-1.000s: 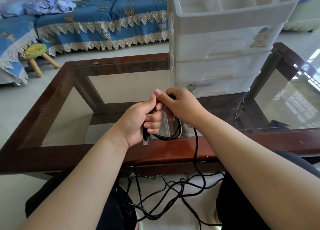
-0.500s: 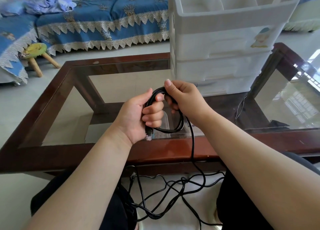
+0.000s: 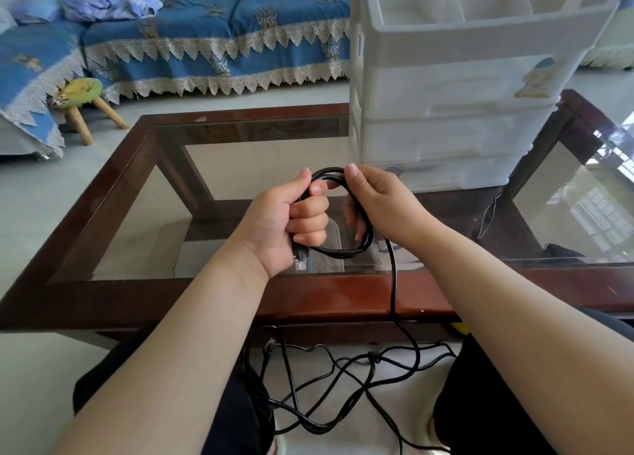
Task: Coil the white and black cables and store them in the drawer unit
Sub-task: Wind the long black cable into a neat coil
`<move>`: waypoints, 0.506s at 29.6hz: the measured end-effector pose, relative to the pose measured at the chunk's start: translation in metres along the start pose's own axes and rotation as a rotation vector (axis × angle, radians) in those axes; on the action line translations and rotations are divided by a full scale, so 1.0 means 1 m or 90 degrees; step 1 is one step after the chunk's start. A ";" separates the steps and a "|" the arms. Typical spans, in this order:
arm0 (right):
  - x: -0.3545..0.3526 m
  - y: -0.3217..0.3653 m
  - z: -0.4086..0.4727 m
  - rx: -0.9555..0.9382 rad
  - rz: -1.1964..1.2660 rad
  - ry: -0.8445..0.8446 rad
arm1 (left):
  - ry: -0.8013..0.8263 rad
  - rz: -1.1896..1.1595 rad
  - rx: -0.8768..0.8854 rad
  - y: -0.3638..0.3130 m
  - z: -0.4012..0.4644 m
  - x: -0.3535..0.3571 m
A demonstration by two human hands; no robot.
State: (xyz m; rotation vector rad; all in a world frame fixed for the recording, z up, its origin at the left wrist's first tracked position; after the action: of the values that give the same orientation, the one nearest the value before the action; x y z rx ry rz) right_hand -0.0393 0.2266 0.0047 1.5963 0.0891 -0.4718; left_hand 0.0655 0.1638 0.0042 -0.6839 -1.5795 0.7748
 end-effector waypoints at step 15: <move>0.011 -0.017 -0.018 0.124 -0.176 0.144 | -0.344 -0.284 0.331 -0.054 -0.050 -0.085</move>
State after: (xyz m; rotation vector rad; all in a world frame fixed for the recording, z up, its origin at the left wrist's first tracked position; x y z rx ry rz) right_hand -0.0304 0.2427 -0.0152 1.8352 0.4513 -0.5231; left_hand 0.1266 0.0693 0.0004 0.2792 -1.8070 1.0197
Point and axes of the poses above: each hand's wrist, its own z-axis towards the middle knuckle, its own x-axis out of the palm, y = z × x, the point moved 6 cm from there along z, towards the middle knuckle, and after that the axes turned 15 degrees about y, right-handed, at the moved point
